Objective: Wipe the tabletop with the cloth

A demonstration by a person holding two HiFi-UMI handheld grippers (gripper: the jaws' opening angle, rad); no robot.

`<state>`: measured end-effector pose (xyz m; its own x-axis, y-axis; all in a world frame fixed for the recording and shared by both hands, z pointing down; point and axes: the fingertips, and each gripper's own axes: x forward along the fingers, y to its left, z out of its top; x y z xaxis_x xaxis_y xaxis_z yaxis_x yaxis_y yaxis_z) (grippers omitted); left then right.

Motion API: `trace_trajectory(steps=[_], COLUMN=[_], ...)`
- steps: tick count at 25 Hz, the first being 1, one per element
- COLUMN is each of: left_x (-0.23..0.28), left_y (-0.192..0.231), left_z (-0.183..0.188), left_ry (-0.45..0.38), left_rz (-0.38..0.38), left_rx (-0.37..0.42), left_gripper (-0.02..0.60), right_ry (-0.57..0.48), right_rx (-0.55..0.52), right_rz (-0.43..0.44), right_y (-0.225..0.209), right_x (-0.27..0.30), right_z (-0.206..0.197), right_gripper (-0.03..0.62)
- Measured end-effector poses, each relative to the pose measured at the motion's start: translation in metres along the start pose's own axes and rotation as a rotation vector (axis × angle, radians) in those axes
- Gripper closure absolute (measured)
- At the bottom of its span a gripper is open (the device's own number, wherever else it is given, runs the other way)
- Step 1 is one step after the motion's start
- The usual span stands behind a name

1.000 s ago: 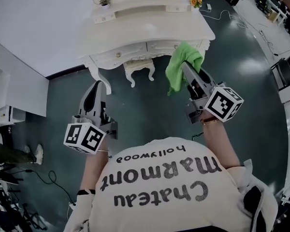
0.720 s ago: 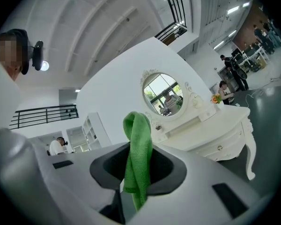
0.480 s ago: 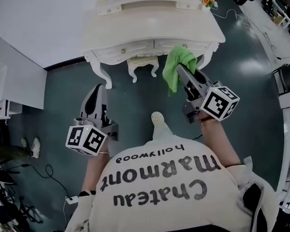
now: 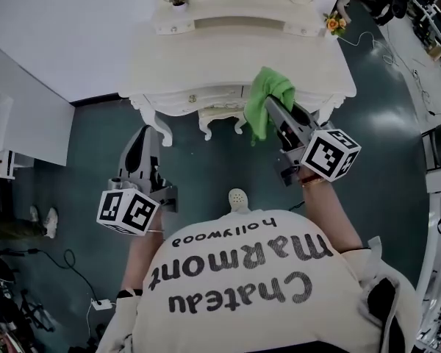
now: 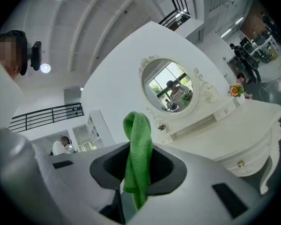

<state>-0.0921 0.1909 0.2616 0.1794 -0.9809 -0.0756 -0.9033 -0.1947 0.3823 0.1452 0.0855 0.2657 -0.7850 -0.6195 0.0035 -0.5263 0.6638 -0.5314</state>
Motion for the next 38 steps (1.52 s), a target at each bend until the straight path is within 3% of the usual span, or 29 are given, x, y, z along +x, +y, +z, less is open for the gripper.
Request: trace_trajectory(steps=[13,23,30,38], left_x=[0.081,0.106,0.146,0.209], left_y=[0.022,0.048,0.086,0.135], left_z=[0.008,-0.009,-0.001,0.033], left_ry=[-0.060,0.014,0.023,0.031], left_rz=[0.080,0.122,0.086,0.016], left_rx=[0.007,0.033,0.015,0.023], left_gripper=[0.574,0.574,0.574,0.574], right_ry=[0.047,0.117,0.128,0.120], right_rx=[-0.020,0.025,0.035,0.037], right_rz=[0.084,0.060,0.025,-0.005], right_y=[-0.061,-0.095,-0.109,-0.111], right_x=[0.088,0.127,0.171,0.241], right_z=[0.041,0.014,0.010,0.019], right_gripper=[0.494,0.494,0.494,0.494])
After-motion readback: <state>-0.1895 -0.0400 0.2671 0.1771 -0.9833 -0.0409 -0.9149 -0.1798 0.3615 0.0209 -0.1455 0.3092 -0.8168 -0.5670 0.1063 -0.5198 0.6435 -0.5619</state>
